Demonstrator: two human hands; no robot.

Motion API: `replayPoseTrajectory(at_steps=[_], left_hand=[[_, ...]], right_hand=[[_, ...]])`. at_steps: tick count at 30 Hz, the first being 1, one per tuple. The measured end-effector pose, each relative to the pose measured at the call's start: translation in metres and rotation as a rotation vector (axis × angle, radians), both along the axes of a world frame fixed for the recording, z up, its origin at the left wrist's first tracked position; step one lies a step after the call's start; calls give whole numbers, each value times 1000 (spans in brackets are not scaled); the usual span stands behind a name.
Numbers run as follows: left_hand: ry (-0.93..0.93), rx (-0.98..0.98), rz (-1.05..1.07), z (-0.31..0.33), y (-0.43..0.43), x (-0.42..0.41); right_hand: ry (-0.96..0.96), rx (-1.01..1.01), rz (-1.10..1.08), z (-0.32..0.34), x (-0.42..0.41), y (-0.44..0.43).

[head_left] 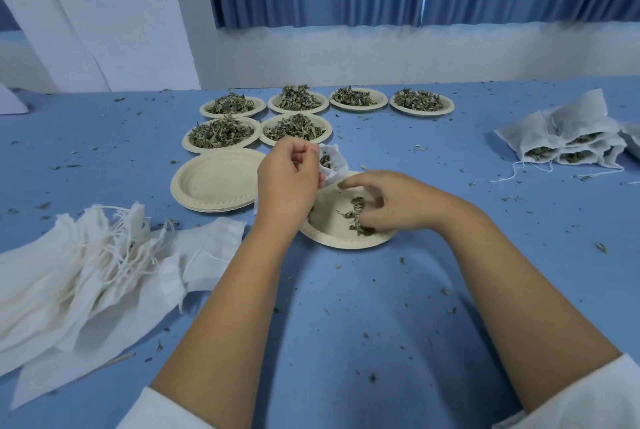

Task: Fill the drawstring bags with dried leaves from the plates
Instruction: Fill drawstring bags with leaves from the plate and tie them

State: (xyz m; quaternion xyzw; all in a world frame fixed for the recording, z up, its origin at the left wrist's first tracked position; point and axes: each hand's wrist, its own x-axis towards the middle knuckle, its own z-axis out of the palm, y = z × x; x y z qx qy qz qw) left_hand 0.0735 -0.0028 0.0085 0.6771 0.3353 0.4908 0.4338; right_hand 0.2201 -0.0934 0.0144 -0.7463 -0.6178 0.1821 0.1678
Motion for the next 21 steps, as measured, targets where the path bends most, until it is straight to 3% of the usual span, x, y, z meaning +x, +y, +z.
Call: replayPoseTrajectory(at_steps=[5, 21], left_hand=[[17, -9, -4, 0, -1, 0], [9, -26, -1, 0, 2, -1]], right_hand=[[-28, -98, 46, -6, 0, 1], [6, 43, -33, -13, -12, 3]])
